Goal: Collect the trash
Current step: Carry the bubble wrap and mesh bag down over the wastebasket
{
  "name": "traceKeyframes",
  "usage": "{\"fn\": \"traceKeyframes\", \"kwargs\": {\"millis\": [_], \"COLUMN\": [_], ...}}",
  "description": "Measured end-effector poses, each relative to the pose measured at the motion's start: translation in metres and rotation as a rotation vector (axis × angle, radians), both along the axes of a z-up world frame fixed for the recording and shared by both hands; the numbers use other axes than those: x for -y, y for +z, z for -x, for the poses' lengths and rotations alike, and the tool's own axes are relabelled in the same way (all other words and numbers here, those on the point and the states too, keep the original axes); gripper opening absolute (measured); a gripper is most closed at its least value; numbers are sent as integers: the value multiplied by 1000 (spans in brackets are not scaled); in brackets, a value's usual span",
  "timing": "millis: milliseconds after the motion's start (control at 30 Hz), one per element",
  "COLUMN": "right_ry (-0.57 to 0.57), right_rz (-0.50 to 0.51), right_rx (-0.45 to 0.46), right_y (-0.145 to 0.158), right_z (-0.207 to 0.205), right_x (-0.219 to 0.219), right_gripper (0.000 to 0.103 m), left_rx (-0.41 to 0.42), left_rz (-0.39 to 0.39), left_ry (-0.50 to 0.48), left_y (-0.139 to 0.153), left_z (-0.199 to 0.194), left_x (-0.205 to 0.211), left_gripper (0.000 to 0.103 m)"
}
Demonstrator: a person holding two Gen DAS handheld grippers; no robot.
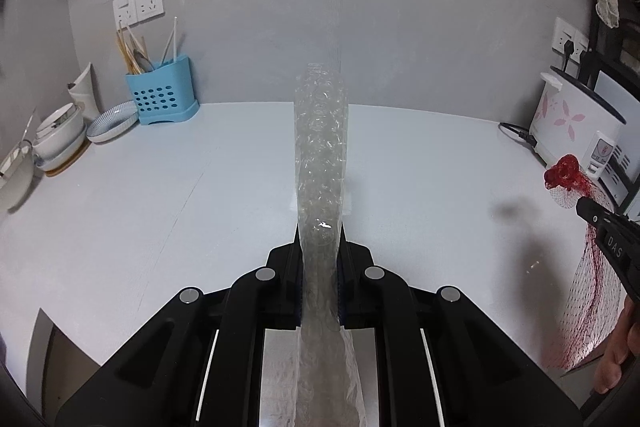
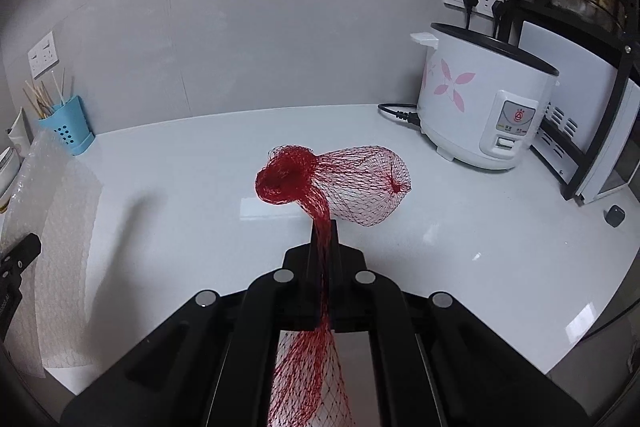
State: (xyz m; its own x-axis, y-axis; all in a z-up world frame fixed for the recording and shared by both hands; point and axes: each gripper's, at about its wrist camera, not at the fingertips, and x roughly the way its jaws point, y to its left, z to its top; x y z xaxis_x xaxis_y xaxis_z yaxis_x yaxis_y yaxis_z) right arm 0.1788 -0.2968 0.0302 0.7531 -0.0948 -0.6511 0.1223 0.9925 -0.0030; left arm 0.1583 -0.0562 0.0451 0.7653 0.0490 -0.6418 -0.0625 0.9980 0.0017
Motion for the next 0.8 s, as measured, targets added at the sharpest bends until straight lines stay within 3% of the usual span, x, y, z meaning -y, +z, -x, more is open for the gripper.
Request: {"fn": "traceKeyframes", "kwargs": {"millis": [500, 800], "right_ry": [106, 150], "right_rz": [-12, -8], "right_rx": [111, 146], "right_y": [15, -6], "right_z": [115, 179], "right_x": [-48, -76], "right_gripper": [1, 1], "left_rx": [82, 144], "left_rz": [36, 73], "left_ry": [-6, -25], "left_y": [24, 19], "left_z": [111, 179], "left_x": [-20, -31], "left_gripper": [11, 11]}}
